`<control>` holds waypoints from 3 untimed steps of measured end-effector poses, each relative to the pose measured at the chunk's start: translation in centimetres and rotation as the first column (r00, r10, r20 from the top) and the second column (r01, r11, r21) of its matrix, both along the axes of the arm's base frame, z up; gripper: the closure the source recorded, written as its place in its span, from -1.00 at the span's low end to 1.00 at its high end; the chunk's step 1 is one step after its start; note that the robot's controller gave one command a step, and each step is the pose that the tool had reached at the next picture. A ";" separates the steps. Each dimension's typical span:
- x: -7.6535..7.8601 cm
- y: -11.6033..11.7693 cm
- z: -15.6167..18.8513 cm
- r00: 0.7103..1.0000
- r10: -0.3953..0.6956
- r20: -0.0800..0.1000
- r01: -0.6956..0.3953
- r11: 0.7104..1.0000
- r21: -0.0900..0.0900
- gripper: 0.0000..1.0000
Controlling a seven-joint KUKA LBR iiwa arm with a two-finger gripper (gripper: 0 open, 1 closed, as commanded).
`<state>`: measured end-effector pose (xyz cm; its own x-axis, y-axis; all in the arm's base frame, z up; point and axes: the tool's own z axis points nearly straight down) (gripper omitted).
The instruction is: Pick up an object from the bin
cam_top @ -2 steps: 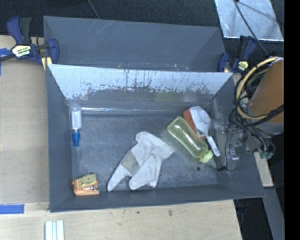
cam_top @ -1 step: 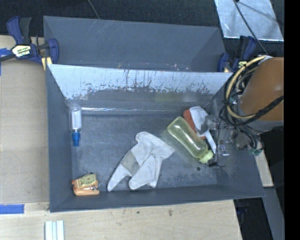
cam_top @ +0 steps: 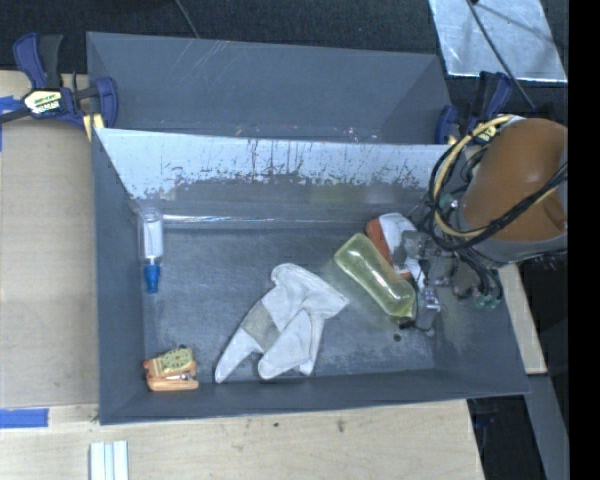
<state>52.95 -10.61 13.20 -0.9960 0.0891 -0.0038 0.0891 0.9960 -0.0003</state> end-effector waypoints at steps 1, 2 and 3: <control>-0.2 -0.3 -0.6 0.998 0.067 -0.002 -0.067 0.998 0.000 -1.00; 3.3 3.7 -4.2 0.995 0.100 0.005 -0.100 0.995 -0.003 -1.00; -1.6 2.8 -5.4 0.999 0.039 -0.003 -0.039 0.999 0.000 1.00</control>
Offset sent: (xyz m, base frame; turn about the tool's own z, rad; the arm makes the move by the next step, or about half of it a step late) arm 0.0484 0.0610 -0.0620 -0.1288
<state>51.31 -7.83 7.76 -0.9987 0.0503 -0.0008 0.0503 0.9987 -0.0002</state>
